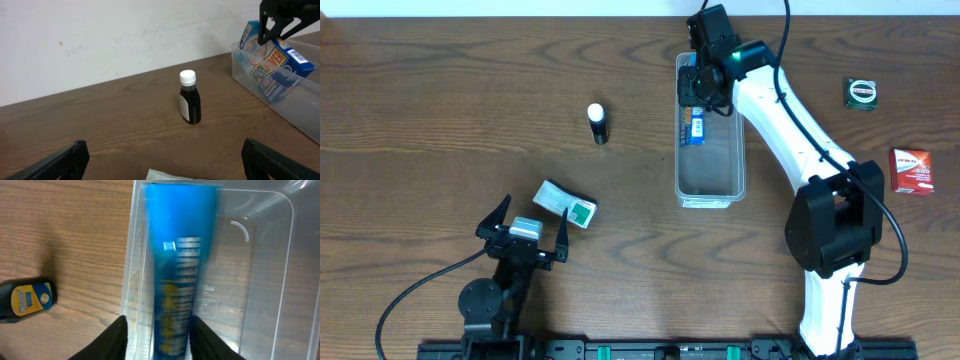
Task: Pack container
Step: 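Lower the blue box into the container and open the right gripper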
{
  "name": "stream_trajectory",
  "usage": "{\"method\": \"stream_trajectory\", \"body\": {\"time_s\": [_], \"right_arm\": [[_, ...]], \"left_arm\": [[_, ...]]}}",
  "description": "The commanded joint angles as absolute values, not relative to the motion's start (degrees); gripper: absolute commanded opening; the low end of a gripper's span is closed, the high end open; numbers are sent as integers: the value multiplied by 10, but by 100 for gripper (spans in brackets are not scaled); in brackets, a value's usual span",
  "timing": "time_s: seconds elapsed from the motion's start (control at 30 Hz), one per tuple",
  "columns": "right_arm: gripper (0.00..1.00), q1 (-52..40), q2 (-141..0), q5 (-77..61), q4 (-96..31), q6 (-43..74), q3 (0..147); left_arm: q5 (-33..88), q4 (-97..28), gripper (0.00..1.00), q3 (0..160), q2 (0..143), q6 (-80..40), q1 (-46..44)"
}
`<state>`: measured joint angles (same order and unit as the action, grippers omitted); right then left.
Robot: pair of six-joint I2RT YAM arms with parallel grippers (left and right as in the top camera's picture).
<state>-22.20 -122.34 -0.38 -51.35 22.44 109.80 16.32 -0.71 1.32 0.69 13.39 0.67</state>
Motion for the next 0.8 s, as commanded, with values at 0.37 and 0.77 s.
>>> {"method": "stream_trajectory", "body": {"time_s": [0.37,0.77], "right_arm": [[42,-206,-1221,26,-518,201,1106],[32,-206,-1191,-13,-499,201,1108]], "left_arm": [[169,-26,98,2,6,137,10],[169,-26,98,2,6,137,10]]}}
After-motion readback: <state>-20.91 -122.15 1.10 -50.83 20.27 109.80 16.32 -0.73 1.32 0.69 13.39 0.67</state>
